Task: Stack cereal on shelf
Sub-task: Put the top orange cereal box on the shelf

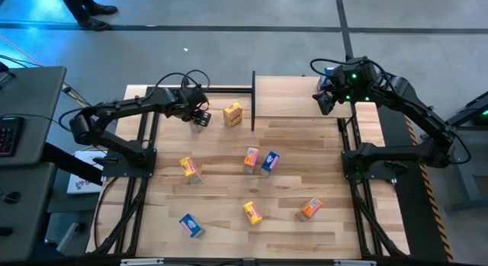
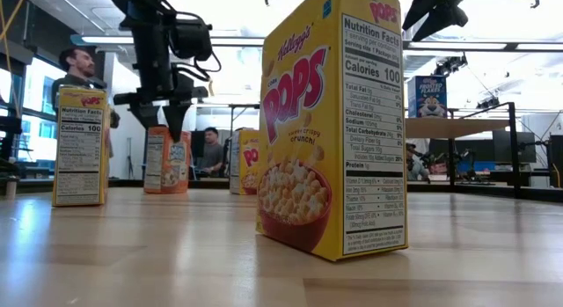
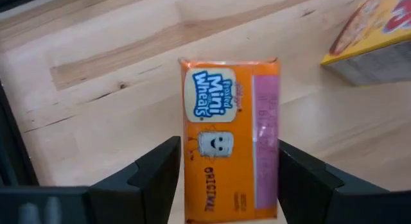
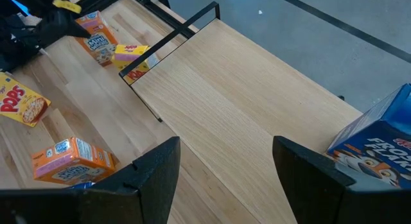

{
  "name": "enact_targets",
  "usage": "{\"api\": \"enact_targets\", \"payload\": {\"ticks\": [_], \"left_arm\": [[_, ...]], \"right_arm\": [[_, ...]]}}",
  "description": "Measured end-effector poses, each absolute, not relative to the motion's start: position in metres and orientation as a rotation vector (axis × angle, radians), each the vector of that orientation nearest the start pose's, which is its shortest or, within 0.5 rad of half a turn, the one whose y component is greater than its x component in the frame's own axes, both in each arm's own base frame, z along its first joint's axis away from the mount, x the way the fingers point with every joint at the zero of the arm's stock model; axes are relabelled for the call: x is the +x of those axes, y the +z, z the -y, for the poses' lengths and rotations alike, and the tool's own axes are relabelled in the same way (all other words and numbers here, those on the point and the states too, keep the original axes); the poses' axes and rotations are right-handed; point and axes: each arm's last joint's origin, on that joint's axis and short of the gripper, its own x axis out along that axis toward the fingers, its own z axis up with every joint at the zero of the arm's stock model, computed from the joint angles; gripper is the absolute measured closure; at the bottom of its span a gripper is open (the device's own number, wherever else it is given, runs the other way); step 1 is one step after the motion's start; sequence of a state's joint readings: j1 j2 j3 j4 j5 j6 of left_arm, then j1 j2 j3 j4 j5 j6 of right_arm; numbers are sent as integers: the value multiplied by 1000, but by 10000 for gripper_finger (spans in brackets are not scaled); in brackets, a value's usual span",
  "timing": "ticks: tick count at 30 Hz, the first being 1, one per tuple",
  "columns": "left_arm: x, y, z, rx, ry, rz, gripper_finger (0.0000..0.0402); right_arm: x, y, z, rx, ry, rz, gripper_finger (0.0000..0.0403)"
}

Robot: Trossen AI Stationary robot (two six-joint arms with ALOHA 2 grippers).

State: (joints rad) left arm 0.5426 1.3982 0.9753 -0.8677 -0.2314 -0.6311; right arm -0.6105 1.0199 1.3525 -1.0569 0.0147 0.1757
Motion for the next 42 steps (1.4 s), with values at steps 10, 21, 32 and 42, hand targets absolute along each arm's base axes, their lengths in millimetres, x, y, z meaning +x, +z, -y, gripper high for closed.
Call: {"api": "enact_targets", "payload": {"ticks": [10,21,32,42], "left_arm": [[213,221,-136,-712,1059,-1076,192],[211,224,-135,-711,1045,-1070,268],[197,252,-125,-672,978,-973,283],[185,317,-119,-450,862,-775,282]], "right_arm": [[136,401,96,379,-659,-651,163],[136,401,96,379,-659,-651,163],[136,401,96,379,-659,-651,163],[136,401,96,379,-659,-651,163]]}}
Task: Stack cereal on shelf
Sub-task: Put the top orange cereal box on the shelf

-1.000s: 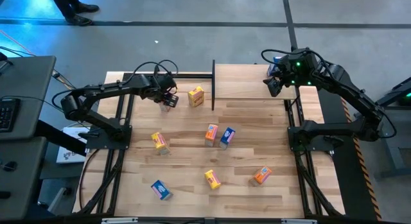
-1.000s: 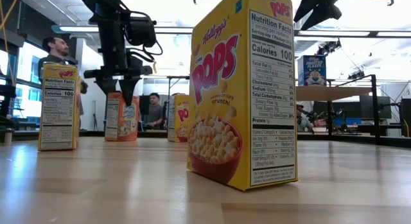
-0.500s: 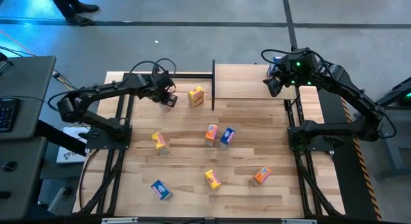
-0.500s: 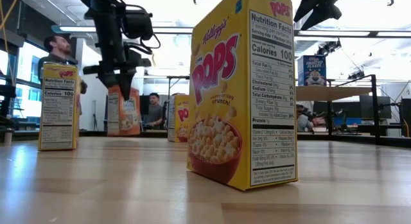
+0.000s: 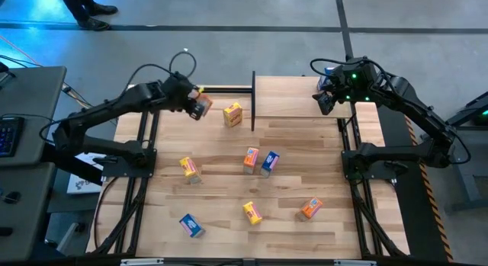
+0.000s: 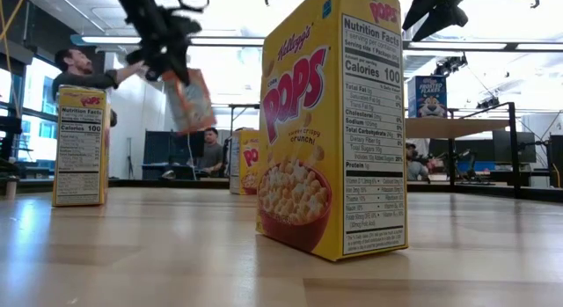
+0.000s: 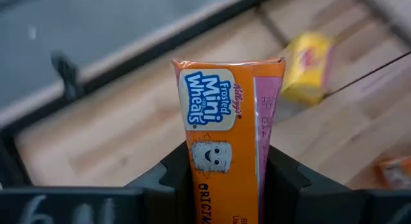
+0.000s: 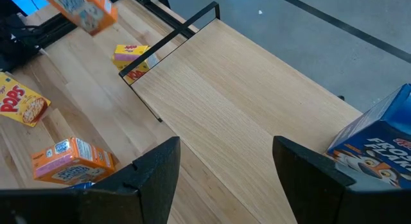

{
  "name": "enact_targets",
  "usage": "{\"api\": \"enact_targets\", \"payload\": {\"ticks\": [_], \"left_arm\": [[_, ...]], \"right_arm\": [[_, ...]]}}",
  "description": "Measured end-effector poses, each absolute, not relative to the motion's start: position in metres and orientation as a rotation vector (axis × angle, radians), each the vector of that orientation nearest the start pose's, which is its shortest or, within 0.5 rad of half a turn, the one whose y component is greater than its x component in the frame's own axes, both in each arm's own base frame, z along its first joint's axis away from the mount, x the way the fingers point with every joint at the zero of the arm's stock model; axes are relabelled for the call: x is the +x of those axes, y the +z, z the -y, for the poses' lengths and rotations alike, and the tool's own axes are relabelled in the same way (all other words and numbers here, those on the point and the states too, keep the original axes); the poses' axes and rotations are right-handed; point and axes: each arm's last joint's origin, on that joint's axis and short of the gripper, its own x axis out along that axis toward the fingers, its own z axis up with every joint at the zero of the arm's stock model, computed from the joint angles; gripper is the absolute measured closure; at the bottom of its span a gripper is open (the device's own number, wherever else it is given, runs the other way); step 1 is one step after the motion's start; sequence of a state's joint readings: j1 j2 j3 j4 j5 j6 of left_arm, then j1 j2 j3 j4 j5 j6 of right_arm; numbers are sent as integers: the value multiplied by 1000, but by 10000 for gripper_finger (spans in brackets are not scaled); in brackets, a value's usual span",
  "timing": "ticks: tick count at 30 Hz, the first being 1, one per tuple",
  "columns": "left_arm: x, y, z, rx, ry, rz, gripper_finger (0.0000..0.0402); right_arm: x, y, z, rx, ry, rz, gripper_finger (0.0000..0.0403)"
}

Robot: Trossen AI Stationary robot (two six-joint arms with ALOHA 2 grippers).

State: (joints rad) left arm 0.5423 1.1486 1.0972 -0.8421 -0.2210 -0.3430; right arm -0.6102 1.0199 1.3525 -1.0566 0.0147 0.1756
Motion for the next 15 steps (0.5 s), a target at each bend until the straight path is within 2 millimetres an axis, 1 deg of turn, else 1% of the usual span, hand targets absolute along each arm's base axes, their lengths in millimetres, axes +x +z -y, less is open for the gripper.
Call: {"api": "enact_targets", "payload": {"ticks": [7,15], "left_arm": [[190,359,-122,-259,790,-645,282],[203,392,-129,-21,732,-508,282]], "right_arm": [[136,401,96,378,-659,-651,163],[136,401,96,379,-659,-651,163]]}}
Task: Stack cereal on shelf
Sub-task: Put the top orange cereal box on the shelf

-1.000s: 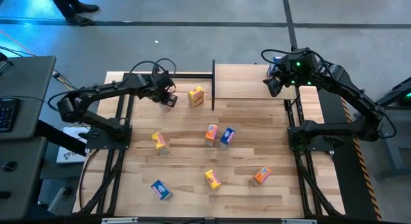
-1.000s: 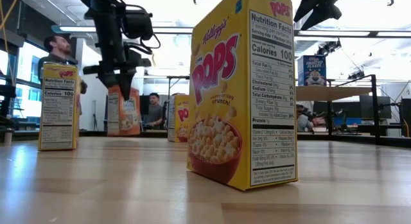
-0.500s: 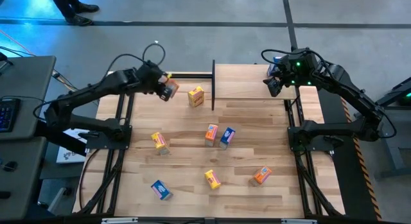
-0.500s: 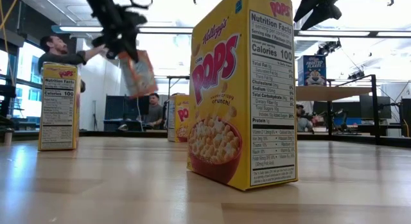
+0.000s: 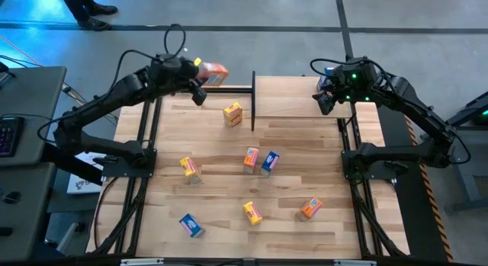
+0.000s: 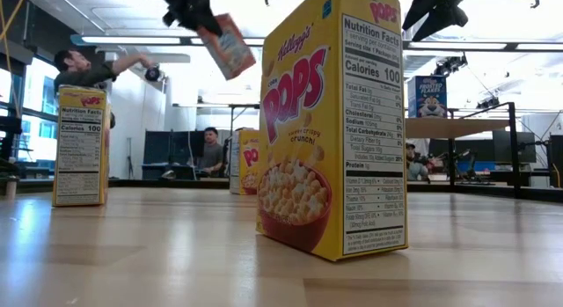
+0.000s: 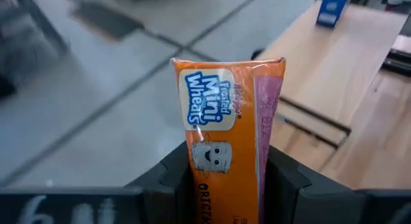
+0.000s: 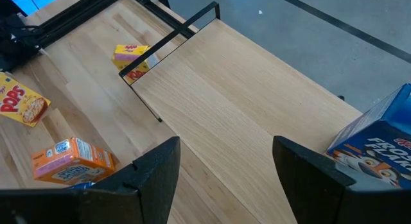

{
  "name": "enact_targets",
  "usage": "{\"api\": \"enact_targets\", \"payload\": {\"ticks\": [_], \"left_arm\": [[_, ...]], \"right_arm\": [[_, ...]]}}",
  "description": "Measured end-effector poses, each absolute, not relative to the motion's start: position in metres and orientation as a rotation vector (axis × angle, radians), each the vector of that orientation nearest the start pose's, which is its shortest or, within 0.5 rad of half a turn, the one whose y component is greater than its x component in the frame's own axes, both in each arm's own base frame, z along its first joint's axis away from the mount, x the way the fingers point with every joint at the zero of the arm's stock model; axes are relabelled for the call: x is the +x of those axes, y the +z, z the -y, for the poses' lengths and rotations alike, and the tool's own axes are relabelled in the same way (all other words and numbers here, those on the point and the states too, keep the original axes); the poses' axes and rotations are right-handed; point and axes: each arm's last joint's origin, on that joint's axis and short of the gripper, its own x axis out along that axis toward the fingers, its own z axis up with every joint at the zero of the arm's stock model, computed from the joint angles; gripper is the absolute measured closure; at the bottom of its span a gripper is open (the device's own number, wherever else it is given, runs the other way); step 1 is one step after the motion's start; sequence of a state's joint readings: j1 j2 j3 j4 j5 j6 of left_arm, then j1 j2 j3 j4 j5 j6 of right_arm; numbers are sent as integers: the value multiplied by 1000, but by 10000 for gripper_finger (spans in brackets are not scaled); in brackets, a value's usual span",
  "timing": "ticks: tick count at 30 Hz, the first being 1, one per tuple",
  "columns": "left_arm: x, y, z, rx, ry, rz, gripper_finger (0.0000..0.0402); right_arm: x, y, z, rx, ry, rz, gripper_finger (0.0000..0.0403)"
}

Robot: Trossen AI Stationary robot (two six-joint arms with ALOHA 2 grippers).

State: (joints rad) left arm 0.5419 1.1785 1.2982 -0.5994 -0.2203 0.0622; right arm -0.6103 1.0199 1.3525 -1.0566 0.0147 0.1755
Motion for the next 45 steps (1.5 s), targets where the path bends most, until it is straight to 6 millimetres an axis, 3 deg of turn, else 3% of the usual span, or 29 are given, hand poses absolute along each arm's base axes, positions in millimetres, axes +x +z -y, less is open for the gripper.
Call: {"api": "enact_targets", "payload": {"ticks": [7,25,45], "left_arm": [[221,412,-140,162,687,-429,282],[294,434,-181,185,574,-558,282],[362,399,-208,237,361,-736,282]], "right_arm": [[136,401,96,378,-659,-651,163],[136,401,96,379,-659,-651,163],[136,401,96,379,-660,-651,163]]}}
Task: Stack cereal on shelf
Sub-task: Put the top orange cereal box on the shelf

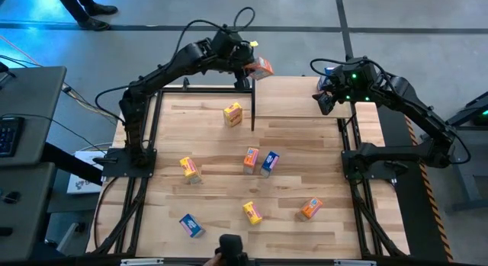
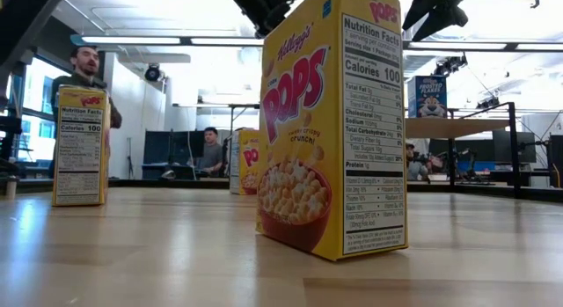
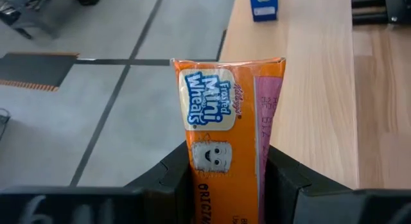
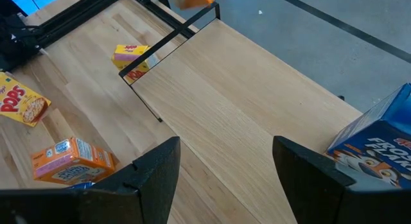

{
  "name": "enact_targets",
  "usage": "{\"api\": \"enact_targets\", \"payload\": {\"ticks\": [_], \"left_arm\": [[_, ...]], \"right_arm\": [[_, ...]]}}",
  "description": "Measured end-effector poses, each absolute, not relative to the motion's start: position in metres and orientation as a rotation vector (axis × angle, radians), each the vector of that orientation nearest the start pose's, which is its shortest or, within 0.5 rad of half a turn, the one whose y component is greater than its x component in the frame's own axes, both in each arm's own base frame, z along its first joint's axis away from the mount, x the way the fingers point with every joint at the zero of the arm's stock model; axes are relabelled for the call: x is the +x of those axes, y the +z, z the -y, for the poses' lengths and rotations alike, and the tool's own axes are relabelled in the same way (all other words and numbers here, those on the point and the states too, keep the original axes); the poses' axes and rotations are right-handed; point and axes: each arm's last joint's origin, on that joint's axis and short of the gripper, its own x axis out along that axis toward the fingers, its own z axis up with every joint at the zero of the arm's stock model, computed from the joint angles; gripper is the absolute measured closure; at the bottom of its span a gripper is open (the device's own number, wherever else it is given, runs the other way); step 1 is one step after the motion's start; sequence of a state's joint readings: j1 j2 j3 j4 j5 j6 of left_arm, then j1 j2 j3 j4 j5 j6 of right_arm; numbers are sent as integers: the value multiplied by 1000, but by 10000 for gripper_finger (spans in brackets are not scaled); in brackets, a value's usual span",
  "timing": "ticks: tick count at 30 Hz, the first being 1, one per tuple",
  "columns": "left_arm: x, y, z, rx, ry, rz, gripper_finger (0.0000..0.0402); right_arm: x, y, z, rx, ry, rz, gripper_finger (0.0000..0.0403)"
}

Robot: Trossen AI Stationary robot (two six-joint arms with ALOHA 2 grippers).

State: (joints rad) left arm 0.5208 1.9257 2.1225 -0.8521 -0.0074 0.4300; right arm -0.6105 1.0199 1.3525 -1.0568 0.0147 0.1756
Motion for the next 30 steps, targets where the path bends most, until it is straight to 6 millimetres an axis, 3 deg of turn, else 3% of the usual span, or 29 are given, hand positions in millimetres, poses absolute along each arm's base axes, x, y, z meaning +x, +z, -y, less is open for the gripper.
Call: {"api": "enact_targets", "payload": {"ticks": [15,30], "left_arm": [[385,361,-216,210,298,-823,282],[387,355,-215,182,289,-846,282]], "right_arm": [[136,401,96,379,-660,-651,163],[136,401,96,379,-659,-651,163]]}}
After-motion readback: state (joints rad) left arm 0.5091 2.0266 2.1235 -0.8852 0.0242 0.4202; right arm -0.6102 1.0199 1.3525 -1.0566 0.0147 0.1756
